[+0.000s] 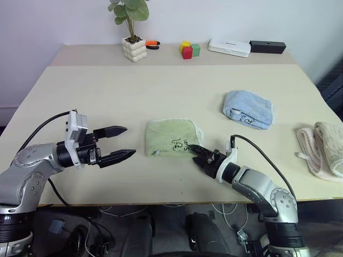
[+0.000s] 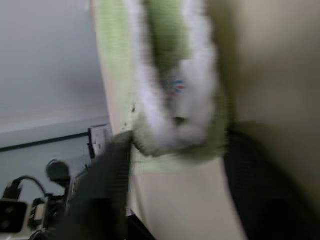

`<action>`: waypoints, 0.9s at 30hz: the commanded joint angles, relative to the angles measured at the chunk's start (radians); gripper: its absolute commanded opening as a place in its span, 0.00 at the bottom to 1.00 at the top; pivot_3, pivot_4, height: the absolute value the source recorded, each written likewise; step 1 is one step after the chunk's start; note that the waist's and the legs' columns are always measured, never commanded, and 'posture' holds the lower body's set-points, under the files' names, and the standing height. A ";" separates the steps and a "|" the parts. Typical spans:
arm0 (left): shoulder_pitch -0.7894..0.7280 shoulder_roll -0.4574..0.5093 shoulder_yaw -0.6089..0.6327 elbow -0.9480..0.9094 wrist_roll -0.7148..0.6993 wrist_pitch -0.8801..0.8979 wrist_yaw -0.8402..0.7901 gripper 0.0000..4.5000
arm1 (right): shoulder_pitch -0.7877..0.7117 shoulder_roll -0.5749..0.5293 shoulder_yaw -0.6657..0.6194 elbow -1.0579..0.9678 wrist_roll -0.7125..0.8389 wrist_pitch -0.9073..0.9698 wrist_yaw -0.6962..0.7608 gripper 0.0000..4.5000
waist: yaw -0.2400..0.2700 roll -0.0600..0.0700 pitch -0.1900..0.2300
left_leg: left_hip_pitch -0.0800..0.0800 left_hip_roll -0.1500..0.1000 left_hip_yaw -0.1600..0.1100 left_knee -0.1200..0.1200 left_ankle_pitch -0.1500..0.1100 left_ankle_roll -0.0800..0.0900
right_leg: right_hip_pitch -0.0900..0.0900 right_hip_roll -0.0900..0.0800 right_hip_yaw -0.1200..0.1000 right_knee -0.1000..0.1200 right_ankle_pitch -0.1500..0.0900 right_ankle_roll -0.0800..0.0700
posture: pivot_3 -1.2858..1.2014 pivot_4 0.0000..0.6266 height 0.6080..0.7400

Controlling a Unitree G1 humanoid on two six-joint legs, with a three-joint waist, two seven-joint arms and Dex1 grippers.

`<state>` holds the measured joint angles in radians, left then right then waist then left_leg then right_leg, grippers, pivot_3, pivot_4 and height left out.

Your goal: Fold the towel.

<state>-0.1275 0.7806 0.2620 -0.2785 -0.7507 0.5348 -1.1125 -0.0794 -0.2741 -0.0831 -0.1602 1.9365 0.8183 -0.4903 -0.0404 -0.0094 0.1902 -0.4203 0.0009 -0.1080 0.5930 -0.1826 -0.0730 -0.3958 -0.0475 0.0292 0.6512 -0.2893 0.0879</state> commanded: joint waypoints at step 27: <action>0.028 -0.015 0.062 -0.045 -0.064 -0.005 0.054 1.00 | -0.150 -0.079 -0.040 0.076 0.035 0.080 0.099 0.00 | -0.001 0.000 0.000 | 0.000 0.000 0.000 0.000 0.000 0.000 | 0.000 0.001 0.000 0.000 0.000 0.000 | 0.52 0.24 1.00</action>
<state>-0.0995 0.7643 0.2997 -0.2839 -0.7981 0.5364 -1.0633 -0.2305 -0.3430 -0.1235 -0.0707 1.9582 0.8897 -0.4069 -0.0411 -0.0092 0.1902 -0.4208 0.0009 -0.1077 0.5929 -0.1828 -0.0725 -0.3963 -0.0469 0.0292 0.6514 -0.2891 0.0880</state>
